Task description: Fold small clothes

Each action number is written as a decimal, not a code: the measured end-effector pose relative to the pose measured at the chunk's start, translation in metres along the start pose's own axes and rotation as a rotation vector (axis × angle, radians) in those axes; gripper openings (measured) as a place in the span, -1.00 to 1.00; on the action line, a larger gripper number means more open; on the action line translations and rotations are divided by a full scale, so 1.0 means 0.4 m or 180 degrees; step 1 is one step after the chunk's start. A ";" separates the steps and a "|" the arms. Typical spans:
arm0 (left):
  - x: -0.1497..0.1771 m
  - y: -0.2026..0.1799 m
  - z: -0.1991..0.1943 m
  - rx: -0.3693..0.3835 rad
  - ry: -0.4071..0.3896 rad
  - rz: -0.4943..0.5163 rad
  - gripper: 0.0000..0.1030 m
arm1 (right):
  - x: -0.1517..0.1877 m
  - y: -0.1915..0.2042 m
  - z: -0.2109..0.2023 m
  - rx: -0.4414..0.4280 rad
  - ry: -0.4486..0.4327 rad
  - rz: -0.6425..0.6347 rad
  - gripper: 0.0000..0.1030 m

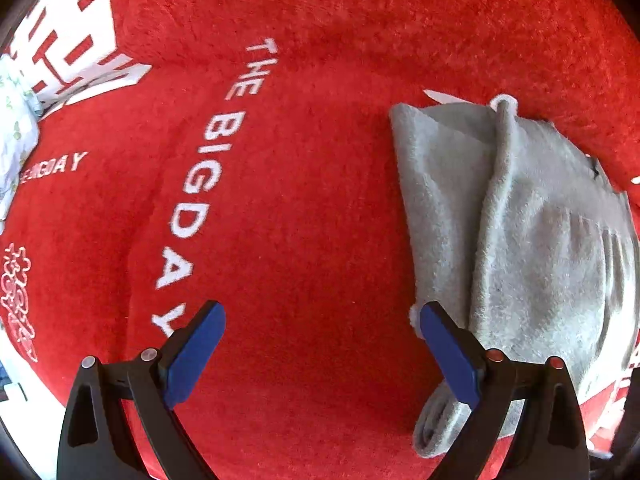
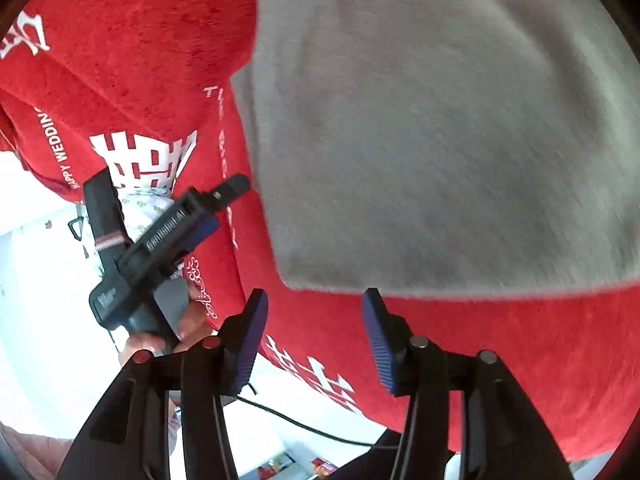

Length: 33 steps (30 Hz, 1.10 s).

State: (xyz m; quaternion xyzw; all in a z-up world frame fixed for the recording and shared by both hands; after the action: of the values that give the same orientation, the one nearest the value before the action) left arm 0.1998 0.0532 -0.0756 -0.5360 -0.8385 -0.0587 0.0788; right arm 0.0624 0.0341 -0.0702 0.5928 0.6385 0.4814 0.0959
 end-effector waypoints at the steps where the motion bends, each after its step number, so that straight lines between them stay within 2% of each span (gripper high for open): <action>1: -0.001 -0.003 0.001 0.0079 0.0013 0.0013 0.91 | 0.008 -0.014 -0.002 -0.0010 -0.0034 0.0060 0.04; 5: -0.003 -0.008 0.005 0.0521 0.0070 0.0000 0.91 | 0.020 -0.080 -0.020 -0.0296 -0.0394 0.0445 0.04; 11: 0.008 -0.024 0.021 0.1185 0.0329 0.0063 0.91 | -0.027 -0.101 -0.027 -0.0834 -0.0877 0.0736 0.06; 14: 0.016 -0.042 0.023 0.1509 0.0462 0.0092 0.91 | -0.050 -0.095 -0.031 -0.0984 -0.0944 0.0802 0.04; 16: 0.020 -0.058 0.023 0.1708 0.0553 0.0112 0.91 | -0.068 -0.090 -0.028 -0.1203 -0.0923 0.0946 -0.64; 17: 0.021 -0.073 0.023 0.1841 0.0616 0.0133 0.91 | -0.071 -0.086 -0.046 -0.1354 -0.0929 0.0930 -0.77; 18: 0.022 -0.085 0.023 0.1953 0.0665 0.0150 0.91 | -0.074 -0.072 -0.063 -0.1443 -0.0950 0.0851 -0.77; 20: 0.013 -0.125 0.020 0.2214 0.0750 0.0222 0.91 | -0.075 -0.045 -0.100 -0.1453 -0.0978 0.0660 -0.78; 24: -0.017 -0.207 0.011 0.2491 0.0836 0.0362 0.91 | -0.070 0.008 -0.165 -0.1445 -0.0962 0.0319 -0.82; 27: -0.053 -0.284 -0.004 0.2516 0.0802 0.0461 0.91 | -0.068 0.012 -0.175 -0.1380 -0.0929 0.0253 -0.82; 31: -0.096 -0.342 -0.010 0.2120 0.0625 0.0528 0.84 | -0.068 0.013 -0.129 -0.1260 -0.0802 0.0271 -0.82; 32: -0.101 -0.353 -0.006 0.1956 0.0611 0.0536 0.52 | -0.056 0.010 -0.113 -0.1142 -0.0679 0.0250 -0.82; 33: -0.104 -0.358 0.000 0.1818 0.0610 0.0561 -0.04 | -0.044 0.007 -0.102 -0.1040 -0.0575 0.0229 -0.82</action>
State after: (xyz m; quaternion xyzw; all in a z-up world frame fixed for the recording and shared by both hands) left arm 0.0869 -0.0437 -0.0859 -0.5548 -0.7602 0.1359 0.3095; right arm 0.0411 -0.0018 -0.0550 0.6326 0.5191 0.5266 0.2305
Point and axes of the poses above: each gripper's, at about its wrist camera, not at the fingertips, and z roughly the way its jaws point, y to its left, x to its underside, the point moved 8 cm from there along z, roughly the way its jaws point, and after that the axes turned 14 degrees about y, right-handed, at the moved point
